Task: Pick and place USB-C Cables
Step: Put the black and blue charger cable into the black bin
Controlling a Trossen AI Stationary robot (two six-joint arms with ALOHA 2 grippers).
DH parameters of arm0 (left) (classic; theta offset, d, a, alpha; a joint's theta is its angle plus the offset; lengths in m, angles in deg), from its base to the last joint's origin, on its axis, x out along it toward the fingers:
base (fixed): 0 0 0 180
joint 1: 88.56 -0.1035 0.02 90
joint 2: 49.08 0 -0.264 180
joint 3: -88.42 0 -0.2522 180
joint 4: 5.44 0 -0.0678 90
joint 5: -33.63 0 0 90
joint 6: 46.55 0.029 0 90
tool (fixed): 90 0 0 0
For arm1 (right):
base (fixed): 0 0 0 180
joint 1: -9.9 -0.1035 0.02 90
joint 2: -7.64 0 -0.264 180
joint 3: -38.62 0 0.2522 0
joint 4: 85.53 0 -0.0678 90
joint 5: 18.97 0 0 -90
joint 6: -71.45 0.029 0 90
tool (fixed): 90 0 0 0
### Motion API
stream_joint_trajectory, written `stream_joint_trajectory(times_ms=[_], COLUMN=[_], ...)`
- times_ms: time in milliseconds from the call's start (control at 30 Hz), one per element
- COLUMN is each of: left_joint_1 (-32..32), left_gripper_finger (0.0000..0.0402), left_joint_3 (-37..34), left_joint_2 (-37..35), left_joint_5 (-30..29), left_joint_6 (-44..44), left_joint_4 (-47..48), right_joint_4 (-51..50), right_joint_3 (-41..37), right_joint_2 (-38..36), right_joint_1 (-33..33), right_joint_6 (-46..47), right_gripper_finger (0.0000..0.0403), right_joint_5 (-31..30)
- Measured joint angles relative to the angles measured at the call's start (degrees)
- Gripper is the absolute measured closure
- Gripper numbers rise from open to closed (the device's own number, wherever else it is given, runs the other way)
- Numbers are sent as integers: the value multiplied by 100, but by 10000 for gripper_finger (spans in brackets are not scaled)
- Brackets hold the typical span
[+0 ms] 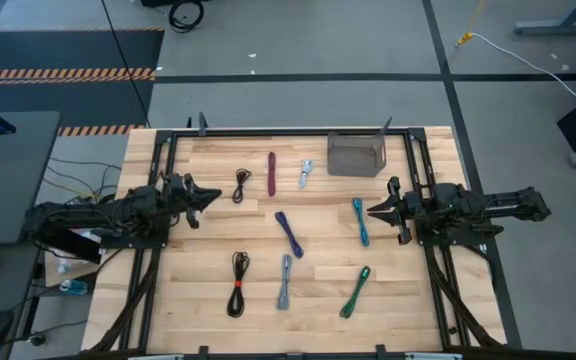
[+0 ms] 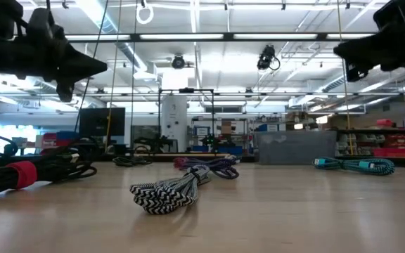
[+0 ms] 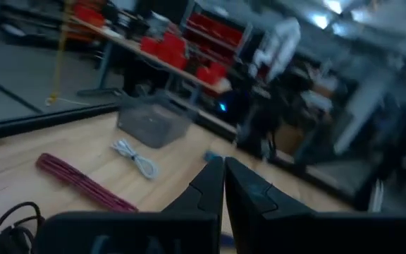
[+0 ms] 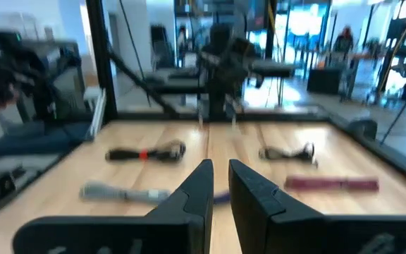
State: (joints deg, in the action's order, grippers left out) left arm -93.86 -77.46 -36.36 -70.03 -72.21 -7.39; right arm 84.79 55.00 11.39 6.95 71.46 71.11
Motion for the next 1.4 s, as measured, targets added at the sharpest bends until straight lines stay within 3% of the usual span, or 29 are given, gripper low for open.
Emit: stream_joint_trajectory(times_ms=[233,400,500,667,833,933,1133,1400], left_joint_1=[0,0,0,0,0,0,0,0], left_gripper_finger=[381,381,381,381,381,381,381,381], left_joint_3=[1,2,2,1,0,0,2,2], left_joint_2=[-1,-1,-1,-1,-1,-1,-1,-1], left_joint_5=[-357,-397,-397,-397,-399,-399,-399,-399], left_joint_6=[-222,-220,-220,-276,-371,-371,-369,-364], left_joint_4=[-742,-957,-953,-1041,-1071,-1071,-1068,-1063], right_joint_4=[2381,3730,3836,3917,4042,3250,-176,-3279], right_joint_3=[0,2,0,2,2,118,1175,3182], right_joint_2=[-2,-3,0,0,-2,-2,283,1674], right_joint_1=[1,-1,-1,6,6,6,6,6], right_joint_6=[636,1535,1781,2043,2125,2498,3363,3693], right_gripper_finger=[350,350,350,350,352,347,319,272], right_joint_5=[-186,116,94,-577,-878,-1228,-2105,-2053])
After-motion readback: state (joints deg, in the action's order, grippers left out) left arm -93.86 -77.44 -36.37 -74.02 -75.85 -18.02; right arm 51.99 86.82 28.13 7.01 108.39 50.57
